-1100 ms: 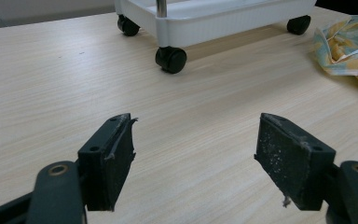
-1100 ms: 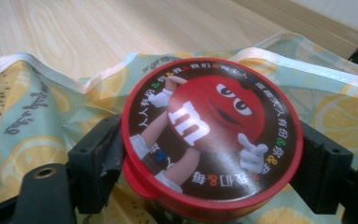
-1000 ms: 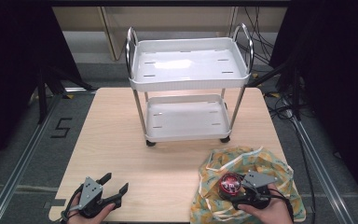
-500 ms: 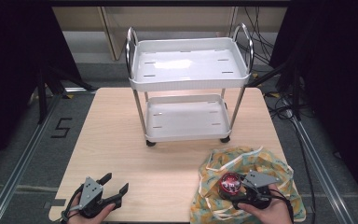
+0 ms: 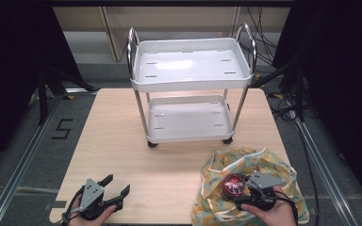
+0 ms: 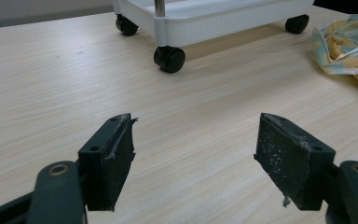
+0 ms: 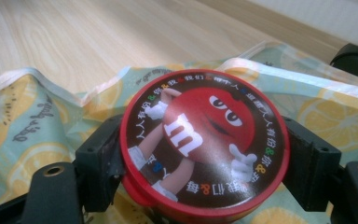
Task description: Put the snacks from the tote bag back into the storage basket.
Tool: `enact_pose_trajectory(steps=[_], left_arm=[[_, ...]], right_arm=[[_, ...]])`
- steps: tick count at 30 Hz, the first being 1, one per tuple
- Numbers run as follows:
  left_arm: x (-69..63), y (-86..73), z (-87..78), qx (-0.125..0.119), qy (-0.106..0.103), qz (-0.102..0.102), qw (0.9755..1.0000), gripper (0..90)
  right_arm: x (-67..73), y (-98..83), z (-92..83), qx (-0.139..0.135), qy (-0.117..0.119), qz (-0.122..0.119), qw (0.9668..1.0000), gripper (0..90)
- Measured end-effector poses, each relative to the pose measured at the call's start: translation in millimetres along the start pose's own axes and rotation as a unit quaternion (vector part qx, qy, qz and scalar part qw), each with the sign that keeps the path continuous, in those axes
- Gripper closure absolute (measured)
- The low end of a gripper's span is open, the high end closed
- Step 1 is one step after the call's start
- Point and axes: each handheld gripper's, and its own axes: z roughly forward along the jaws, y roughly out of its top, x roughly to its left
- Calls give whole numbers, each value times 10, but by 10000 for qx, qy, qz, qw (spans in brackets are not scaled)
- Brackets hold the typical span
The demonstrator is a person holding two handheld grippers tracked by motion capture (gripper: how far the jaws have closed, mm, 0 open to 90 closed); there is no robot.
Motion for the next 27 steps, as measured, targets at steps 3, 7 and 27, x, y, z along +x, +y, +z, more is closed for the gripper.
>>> enact_pose_trajectory(steps=[3,7,27], left_arm=[[-1,-1,-1,-13,3,-17,10000,272],[-4,1,-3,-9,6,-18,10000,272],[2,-1,0,4,-1,-9,10000,272]], right_arm=[[10,13,-24,-2,-31,48,10000,262],[-3,27,-37,-57,-71,-56,9999,262],[7,121,-139,-254,-194,15,9995,265]])
